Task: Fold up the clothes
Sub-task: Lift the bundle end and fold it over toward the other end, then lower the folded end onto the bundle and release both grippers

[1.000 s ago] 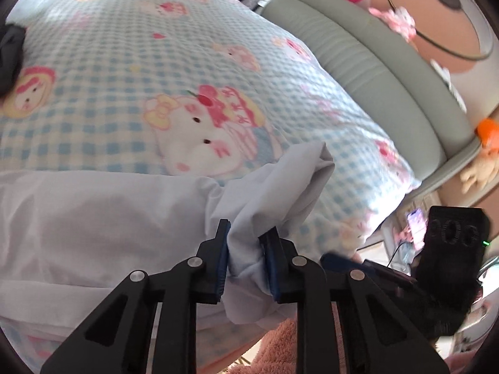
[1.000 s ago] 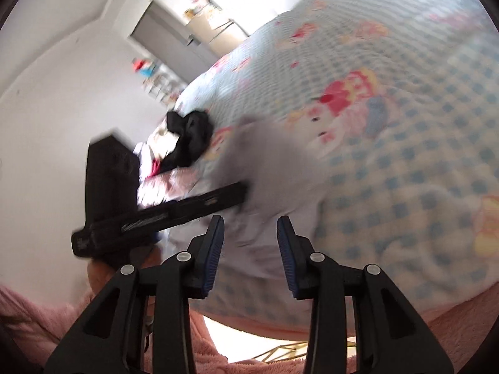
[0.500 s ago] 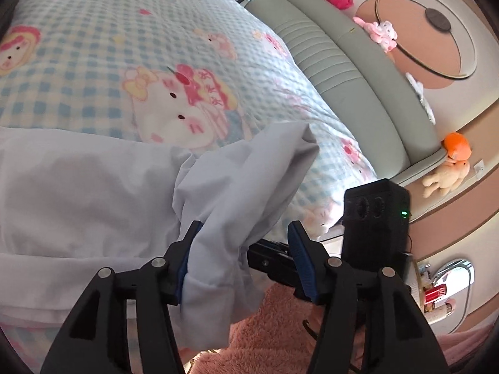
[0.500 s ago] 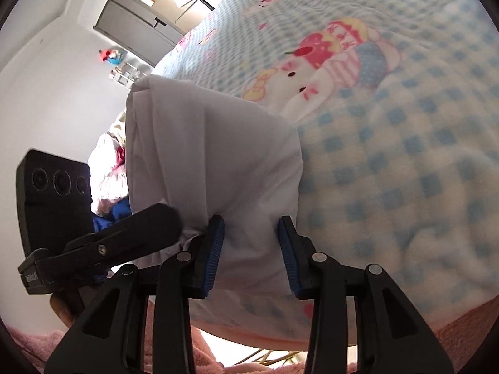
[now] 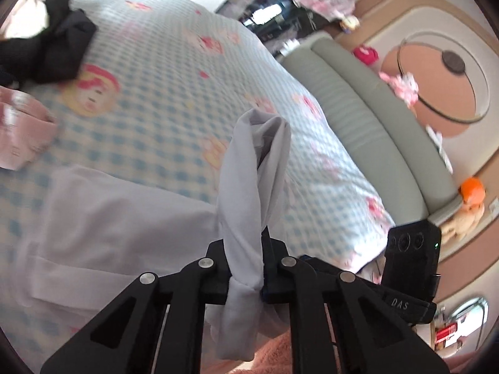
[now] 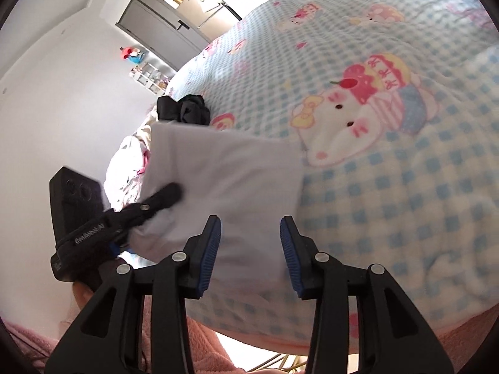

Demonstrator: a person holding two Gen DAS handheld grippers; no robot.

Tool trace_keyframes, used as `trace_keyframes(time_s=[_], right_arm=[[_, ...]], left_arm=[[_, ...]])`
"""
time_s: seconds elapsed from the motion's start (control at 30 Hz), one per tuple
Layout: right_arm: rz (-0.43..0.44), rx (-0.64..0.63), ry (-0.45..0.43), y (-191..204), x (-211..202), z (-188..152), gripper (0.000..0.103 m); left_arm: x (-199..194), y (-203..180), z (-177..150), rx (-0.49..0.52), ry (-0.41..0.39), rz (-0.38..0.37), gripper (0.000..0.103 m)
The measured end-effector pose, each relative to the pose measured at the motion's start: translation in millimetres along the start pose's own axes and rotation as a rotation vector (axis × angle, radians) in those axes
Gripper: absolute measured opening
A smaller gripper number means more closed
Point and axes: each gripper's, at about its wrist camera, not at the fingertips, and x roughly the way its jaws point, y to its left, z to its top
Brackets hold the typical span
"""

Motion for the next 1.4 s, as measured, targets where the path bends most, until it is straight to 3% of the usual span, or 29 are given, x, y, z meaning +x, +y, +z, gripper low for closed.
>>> trace_keyframes(time_s=[0.07,0.13,0.17,0.23,0.27,0.3,0.37,0.47,0.57,0.7,0.73,0.83,0.93,0.97,1.0,1.07,1.1,1.2,1.27,1.4], right_arm=[[-0.036,-0.005,0.014,-0.4,2.7,-0.4,0.044],[-0.029,0.001,0.064,1.9,15.4,-4.4,0.044],[-0.021,-0.001,0.082,4.2,25.0,-5.5,0.044],[-0.01,-0.014,0.116,10.5,41.6,-7.8,0.044],[-0.007,-0.025,0.133,14.1,48.9,-8.9,0.045],[-0.003,-0.037,0.145,16.7,56.5,-9.2,0.045],[0.002,-0.061,0.165,21.9,70.8,-9.7,0.046],[-0.022,-0.073,0.161,29.6,71.3,-8.1,0.046],[-0.045,-0.085,0.156,37.4,71.9,-6.4,0.046],[-0.097,-0.127,0.123,50.1,69.2,-2.3,0.053],[-0.106,-0.13,0.122,51.6,71.2,-2.2,0.057],[-0.102,-0.1,0.131,45.4,73.7,-1.2,0.058],[-0.084,-0.052,0.146,34.8,74.7,0.0,0.058],[-0.078,-0.036,0.151,31.2,75.0,0.4,0.058],[-0.072,-0.021,0.156,27.7,75.4,0.8,0.058],[-0.061,0.011,0.166,20.6,76.0,1.6,0.058],[-0.052,0.025,0.171,17.7,76.6,2.0,0.059],[0.006,0.052,0.207,20.2,90.2,-1.4,0.07],[-0.001,0.074,0.255,18.3,108.4,-8.0,0.072],[0.052,0.05,0.278,18.0,120.8,-22.4,0.071]], left_arm=[[-19.8,20.3,7.8,-0.023,-0.036,0.039,0.012],[-25.4,44.5,11.8,-0.061,-0.028,0.048,0.012],[-22.3,60.1,11.7,-0.109,0.008,0.018,0.012],[-15.2,88.7,9.5,-0.201,0.078,-0.043,0.025],[-8.9,101.3,6.7,-0.252,0.119,-0.07,0.042],[-5.7,105.2,4.1,-0.266,0.136,-0.088,0.051],[-2.2,101.0,-1.2,-0.233,0.148,-0.098,0.053],[0.7,83.3,-5.1,-0.145,0.119,-0.017,0.05],[-5.1,65.1,-3.7,-0.045,0.048,0.098,0.016],[-25.7,54.3,4.7,0.01,-0.014,0.206,0.016],[-27.4,57.3,7.6,0.016,-0.006,0.236,0.016],[-29.9,75.0,10.4,0.008,0.027,0.362,0.019],[-41.8,99.0,8.6,-0.08,0.026,0.329,0.028],[-48.2,105.0,8.3,-0.105,0.011,0.285,0.039],[-53.8,110.1,7.8,-0.129,-0.002,0.241,0.058],[-55.5,118.3,4.4,-0.157,0.01,0.116,0.071],[-51.7,123.3,2.2,-0.175,0.032,0.076,0.071],[-28.0,131.0,-9.3,-0.211,0.093,0.094,0.072],[-9.8,135.3,-18.0,-0.214,0.147,0.14,0.072],[1.8,127.5,-30.2,-0.203,0.157,0.192,0.058]])
